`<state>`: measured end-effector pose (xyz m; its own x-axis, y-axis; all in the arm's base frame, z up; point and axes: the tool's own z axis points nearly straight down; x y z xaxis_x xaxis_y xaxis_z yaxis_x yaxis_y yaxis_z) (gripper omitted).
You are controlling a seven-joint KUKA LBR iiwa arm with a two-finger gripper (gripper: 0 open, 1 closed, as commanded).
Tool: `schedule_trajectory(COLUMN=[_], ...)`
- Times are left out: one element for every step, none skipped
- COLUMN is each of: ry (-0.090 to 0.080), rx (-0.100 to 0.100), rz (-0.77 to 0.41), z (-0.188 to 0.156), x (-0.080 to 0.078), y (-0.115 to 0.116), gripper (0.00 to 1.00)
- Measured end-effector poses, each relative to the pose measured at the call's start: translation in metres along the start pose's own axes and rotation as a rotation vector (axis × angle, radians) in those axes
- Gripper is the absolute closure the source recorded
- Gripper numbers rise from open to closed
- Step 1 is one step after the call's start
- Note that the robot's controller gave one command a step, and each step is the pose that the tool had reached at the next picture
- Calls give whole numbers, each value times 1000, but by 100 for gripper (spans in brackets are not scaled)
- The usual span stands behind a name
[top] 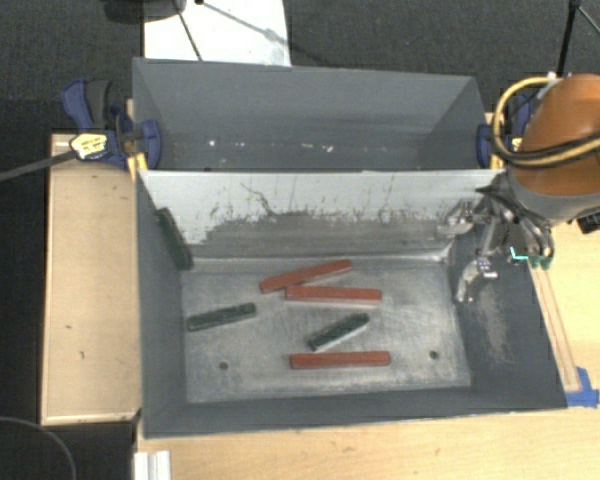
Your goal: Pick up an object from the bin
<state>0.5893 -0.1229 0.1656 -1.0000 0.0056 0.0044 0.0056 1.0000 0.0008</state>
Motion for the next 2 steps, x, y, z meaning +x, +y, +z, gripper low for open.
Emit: schedule_trajectory(ry=[-4,-6], rx=[1,2], rz=[-1,-168], z=[-3,-10], x=[-1,0], y=[0,15], gripper=[0,0])
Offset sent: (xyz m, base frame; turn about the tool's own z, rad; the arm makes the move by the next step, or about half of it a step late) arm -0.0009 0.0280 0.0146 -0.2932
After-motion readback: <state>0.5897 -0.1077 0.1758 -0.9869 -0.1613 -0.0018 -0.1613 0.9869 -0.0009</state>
